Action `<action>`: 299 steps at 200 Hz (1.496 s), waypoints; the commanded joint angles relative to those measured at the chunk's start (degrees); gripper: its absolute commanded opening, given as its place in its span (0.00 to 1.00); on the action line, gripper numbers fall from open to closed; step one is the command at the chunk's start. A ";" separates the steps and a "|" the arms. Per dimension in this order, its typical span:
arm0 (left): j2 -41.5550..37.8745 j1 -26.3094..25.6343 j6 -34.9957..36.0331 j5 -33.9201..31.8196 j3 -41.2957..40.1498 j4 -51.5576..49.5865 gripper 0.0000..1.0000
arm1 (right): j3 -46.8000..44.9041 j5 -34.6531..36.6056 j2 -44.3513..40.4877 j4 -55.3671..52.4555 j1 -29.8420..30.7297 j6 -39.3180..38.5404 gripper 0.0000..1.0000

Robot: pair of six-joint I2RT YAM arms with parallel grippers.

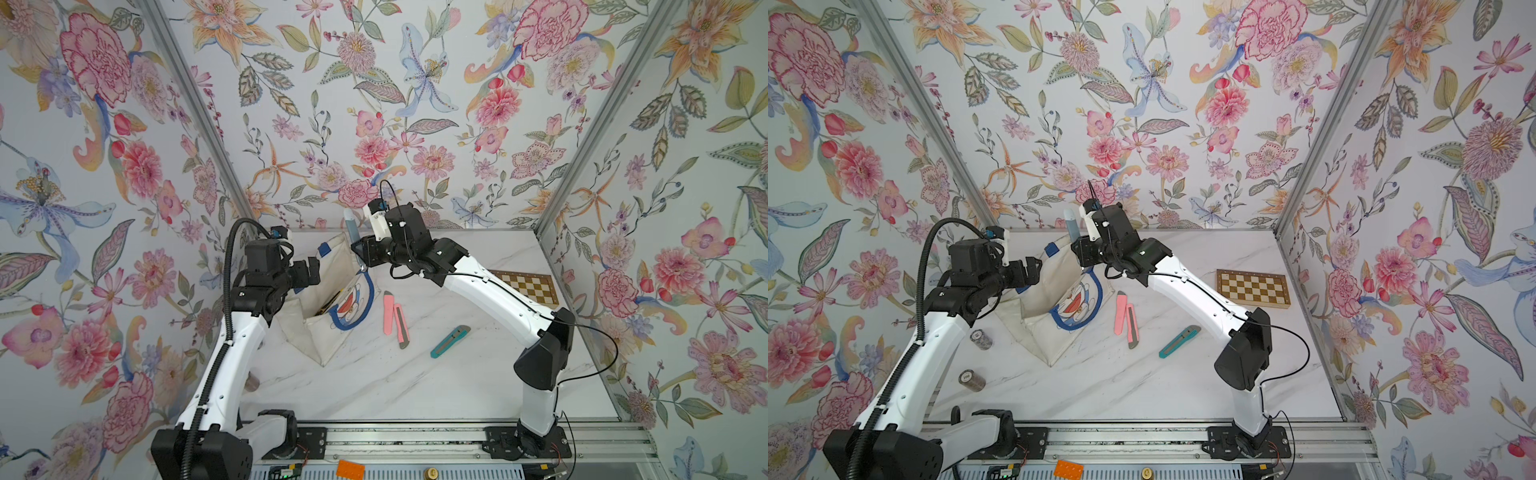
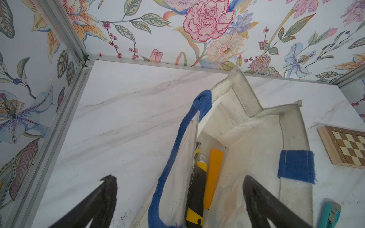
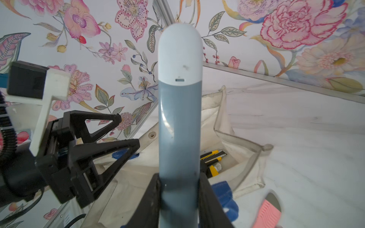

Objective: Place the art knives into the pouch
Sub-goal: Place the utility knife in the pouch, then adjust the utility knife in the pouch.

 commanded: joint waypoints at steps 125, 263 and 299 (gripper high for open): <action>-5.03 0.07 4.06 -2.33 3.90 -4.47 0.99 | 10.60 -3.45 6.47 -4.47 0.04 0.92 0.99; -7.64 -12.99 0.94 -3.40 3.58 -2.82 0.99 | -20.49 9.97 -22.11 -1.11 -4.39 1.49 0.99; -0.06 -13.01 0.65 0.41 3.02 0.37 0.86 | -30.07 10.76 -28.66 0.57 -5.88 3.08 0.99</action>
